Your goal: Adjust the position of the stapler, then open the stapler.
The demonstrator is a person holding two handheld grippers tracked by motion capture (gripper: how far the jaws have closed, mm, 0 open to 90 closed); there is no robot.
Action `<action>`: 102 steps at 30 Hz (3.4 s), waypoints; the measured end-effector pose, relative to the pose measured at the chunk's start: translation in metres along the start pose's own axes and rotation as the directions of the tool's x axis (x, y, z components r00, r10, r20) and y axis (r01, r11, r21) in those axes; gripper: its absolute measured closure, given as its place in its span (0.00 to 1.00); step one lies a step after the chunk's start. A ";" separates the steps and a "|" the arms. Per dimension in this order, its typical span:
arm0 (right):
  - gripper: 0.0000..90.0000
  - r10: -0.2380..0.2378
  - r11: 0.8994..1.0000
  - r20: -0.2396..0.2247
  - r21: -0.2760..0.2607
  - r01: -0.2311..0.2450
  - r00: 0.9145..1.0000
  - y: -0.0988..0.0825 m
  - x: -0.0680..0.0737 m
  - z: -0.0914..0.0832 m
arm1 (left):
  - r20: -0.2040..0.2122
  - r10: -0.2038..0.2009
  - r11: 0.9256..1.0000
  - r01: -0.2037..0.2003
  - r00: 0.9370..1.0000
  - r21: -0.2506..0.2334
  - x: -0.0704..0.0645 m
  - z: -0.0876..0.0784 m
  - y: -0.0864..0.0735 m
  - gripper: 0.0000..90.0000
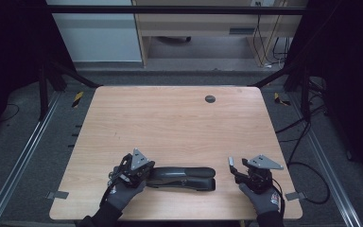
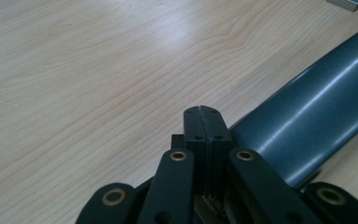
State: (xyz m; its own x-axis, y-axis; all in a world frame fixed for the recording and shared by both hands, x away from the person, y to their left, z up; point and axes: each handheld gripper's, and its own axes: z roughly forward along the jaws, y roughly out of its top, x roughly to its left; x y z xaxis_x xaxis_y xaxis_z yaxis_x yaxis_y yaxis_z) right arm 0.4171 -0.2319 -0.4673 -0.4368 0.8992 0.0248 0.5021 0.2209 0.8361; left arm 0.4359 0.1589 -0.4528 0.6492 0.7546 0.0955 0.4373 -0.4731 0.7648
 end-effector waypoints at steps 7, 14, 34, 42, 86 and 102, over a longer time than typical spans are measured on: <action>0.48 -0.002 1.000 0.000 -0.002 0.002 1.000 0.000 -0.001 0.000 | -0.010 0.003 1.000 -0.002 1.000 0.020 0.000 0.014 0.003 1.00; 0.48 -0.002 1.000 -0.004 -0.001 0.002 1.000 0.000 0.000 0.000 | -0.001 -0.002 0.999 0.002 1.000 0.033 0.000 0.010 -0.001 1.00; 0.53 0.007 1.000 -0.008 -0.019 -0.007 1.000 0.000 -0.003 -0.004 | -0.156 0.018 0.999 -0.024 0.988 -0.033 0.017 -0.012 -0.001 0.69; 0.53 0.014 1.000 -0.009 -0.023 -0.014 1.000 -0.001 -0.005 -0.005 | -0.148 0.023 0.997 -0.034 0.989 -0.068 0.018 -0.021 0.002 0.67; 0.51 -0.016 1.000 -0.008 0.004 0.016 1.000 -0.007 -0.002 0.003 | 0.039 0.272 0.959 -0.268 0.961 -0.093 -0.035 -0.059 0.037 0.40; 0.51 -0.019 1.000 -0.009 0.010 0.019 1.000 -0.007 -0.001 0.004 | 0.057 0.323 0.946 -0.320 0.945 -0.059 -0.052 -0.051 0.037 0.38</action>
State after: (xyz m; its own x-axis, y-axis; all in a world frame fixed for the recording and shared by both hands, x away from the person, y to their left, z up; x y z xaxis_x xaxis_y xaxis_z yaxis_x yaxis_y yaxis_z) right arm 0.4171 -0.2329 -0.4747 -0.4534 0.8912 0.0139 0.5009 0.2418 0.8310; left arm 0.3864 0.1259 -0.3969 0.7898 0.5344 0.3009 0.1696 -0.6618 0.7303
